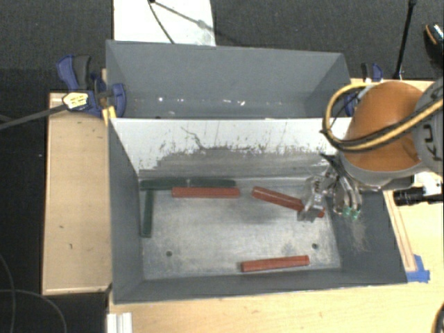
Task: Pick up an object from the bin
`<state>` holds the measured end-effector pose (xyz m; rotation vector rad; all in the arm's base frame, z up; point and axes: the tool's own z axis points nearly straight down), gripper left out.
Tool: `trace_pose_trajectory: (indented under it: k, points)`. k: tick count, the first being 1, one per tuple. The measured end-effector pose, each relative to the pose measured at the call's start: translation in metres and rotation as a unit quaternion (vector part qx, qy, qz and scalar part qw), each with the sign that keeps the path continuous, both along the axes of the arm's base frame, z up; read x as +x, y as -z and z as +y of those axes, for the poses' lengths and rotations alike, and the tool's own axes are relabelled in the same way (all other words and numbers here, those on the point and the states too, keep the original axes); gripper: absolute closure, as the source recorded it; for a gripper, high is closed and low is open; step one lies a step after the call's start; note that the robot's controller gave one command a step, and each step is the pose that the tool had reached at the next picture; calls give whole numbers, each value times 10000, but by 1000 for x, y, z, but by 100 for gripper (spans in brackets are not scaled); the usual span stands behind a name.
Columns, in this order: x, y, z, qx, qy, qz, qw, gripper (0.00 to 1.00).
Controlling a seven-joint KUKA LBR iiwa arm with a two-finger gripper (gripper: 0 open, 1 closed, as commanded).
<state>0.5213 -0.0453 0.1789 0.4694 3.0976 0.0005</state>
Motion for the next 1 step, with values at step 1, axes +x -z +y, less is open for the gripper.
trace_pose_trajectory:
  k: [1]
  points:
    - [4, -117, -26, -3, 105, -17, 9999, 100]
